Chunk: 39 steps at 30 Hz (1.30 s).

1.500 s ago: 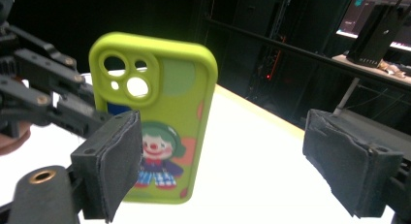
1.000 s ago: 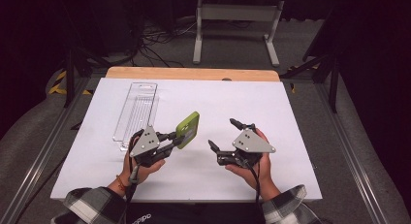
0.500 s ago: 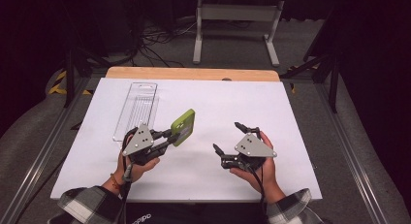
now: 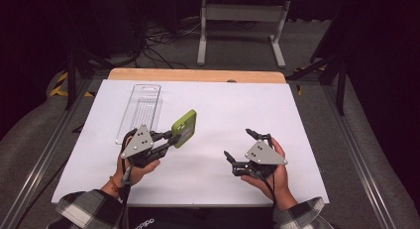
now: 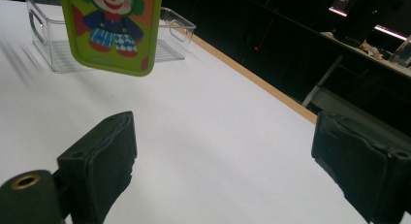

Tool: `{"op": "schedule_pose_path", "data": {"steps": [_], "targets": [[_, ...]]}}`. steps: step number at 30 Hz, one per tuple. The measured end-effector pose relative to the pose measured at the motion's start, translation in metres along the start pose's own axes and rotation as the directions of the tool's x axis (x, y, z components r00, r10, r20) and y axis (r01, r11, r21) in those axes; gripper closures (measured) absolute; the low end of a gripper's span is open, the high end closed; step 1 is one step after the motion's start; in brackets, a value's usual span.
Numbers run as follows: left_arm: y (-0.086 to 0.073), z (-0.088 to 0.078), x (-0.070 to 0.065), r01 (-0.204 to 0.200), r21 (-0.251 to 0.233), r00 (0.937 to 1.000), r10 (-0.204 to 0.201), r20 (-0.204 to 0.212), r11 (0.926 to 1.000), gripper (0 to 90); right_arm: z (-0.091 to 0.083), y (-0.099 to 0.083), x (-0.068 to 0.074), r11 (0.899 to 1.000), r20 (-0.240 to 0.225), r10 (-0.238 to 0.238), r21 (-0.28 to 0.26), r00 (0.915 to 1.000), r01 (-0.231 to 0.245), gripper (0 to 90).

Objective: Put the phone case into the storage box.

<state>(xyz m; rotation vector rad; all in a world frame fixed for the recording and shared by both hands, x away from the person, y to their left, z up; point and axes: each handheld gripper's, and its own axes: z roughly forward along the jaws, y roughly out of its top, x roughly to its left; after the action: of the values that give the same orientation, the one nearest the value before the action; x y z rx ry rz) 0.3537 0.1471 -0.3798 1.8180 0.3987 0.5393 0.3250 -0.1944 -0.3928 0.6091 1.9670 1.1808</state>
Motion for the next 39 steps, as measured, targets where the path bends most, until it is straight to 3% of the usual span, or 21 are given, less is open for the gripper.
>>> {"op": "schedule_pose_path", "data": {"steps": [9, 12, 22, 39], "targets": [[0.002, -0.005, 0.004, 0.003, -0.007, 1.0000, -0.003, -0.006, 1.0000, 77.9, -0.005, -0.011, -0.003, 1.000, -0.009, -0.002, 0.031, 1.0000, 0.002, 9.7], [0.004, -0.008, 0.004, -0.015, -0.004, 0.9998, 0.014, -0.010, 0.9999, 77.9, -0.007, -0.014, -0.004, 0.999, -0.004, 0.004, 0.035, 1.0000, -0.004, 9.5], [0.004, -0.013, 0.009, -0.019, -0.003, 0.9995, 0.019, -0.027, 0.9998, 77.9, -0.011, -0.024, -0.004, 0.999, 0.015, 0.011, 0.040, 0.9998, -0.011, 9.3], [0.005, -0.028, 0.025, 0.005, -0.034, 0.9983, -0.007, -0.057, 0.9994, 77.9, -0.012, -0.036, -0.001, 0.997, 0.015, 0.010, 0.079, 0.9998, -0.011, 9.3]]}}
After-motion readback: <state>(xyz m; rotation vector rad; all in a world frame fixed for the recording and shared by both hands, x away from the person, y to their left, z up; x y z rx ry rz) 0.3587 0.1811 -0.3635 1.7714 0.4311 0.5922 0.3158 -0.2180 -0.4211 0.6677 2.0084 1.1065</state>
